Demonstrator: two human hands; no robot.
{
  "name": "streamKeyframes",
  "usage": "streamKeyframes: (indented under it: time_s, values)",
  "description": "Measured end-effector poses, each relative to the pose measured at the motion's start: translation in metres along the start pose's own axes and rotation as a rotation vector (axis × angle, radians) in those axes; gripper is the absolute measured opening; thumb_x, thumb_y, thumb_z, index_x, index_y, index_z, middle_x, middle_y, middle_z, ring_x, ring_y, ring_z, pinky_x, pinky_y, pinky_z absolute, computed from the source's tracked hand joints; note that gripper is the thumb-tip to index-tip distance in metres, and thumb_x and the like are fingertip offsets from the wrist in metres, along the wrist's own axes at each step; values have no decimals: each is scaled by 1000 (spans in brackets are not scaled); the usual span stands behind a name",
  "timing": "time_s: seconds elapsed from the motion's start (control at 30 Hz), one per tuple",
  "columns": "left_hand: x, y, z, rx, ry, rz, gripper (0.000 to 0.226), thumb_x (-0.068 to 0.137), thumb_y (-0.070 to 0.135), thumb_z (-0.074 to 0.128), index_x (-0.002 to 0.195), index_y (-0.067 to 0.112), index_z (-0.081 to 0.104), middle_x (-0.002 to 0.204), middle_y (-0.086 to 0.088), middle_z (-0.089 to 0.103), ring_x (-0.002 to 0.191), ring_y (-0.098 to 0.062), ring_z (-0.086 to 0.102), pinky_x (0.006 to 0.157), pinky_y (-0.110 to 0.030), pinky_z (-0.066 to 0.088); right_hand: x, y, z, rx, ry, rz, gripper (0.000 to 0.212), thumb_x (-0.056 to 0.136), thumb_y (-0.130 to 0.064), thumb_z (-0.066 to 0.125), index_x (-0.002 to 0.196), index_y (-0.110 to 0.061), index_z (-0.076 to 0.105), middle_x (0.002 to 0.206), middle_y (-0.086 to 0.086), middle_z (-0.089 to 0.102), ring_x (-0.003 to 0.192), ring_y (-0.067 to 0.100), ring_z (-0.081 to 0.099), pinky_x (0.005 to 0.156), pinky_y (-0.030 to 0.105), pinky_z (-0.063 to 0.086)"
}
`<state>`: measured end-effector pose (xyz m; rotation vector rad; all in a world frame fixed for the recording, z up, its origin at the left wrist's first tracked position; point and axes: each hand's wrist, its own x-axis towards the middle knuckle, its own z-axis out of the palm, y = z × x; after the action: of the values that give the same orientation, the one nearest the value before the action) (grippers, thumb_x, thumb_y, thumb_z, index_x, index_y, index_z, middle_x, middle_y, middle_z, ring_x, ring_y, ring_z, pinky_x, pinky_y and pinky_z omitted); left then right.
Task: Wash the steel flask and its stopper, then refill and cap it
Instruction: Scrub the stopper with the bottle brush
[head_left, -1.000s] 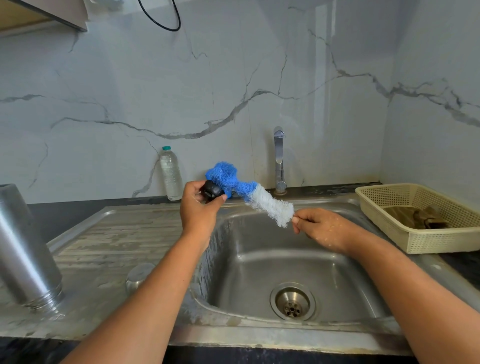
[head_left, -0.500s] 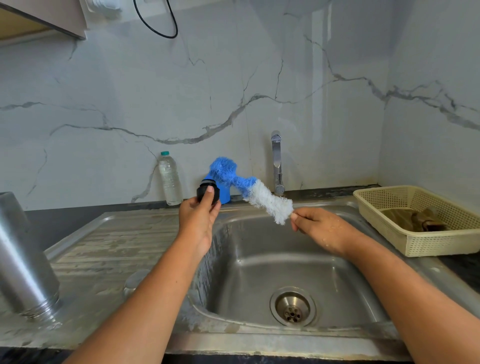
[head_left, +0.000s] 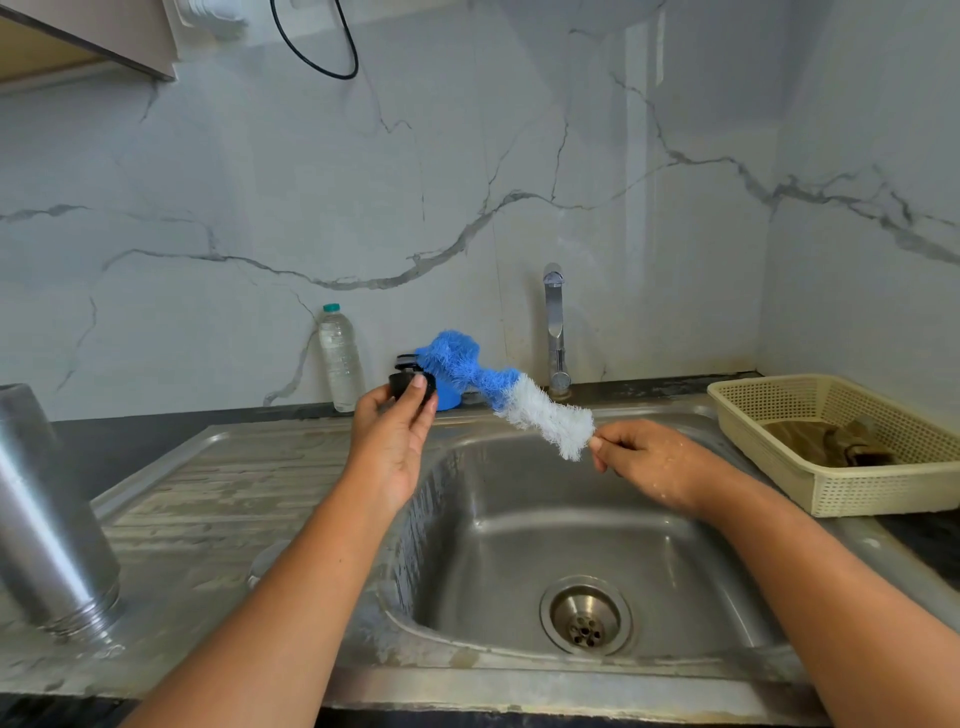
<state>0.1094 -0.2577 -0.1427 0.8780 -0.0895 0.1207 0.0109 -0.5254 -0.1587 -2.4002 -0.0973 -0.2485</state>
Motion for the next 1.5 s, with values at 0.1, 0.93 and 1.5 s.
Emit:
streamKeyframes:
  time_s: [0.1,0.93,1.5]
  values:
    - [-3,-4,1,100,-62,2,27,94,-1,70,114,4,55,133,-21,63,119,-26,69,99,-31,59,2,-1,2,21,8,7,35,104,-40,48,75,-28,63,66,-6,50,65,13,46,67,33,40]
    - [6,-13,-9,468,-85,219,38,93,-3,73,110,23,51,125,-3,65,118,-17,64,108,-39,51,-13,-23,-12,127,-53,85,38,107,-33,44,79,-16,64,60,-3,43,57,13,37,62,32,31]
    - [4,-25,-9,769,-227,260,40,92,3,76,105,28,48,119,2,67,112,-10,65,92,-22,48,-17,-29,-9,276,-193,180,28,103,-31,47,82,-18,61,57,-6,40,45,10,27,43,25,20]
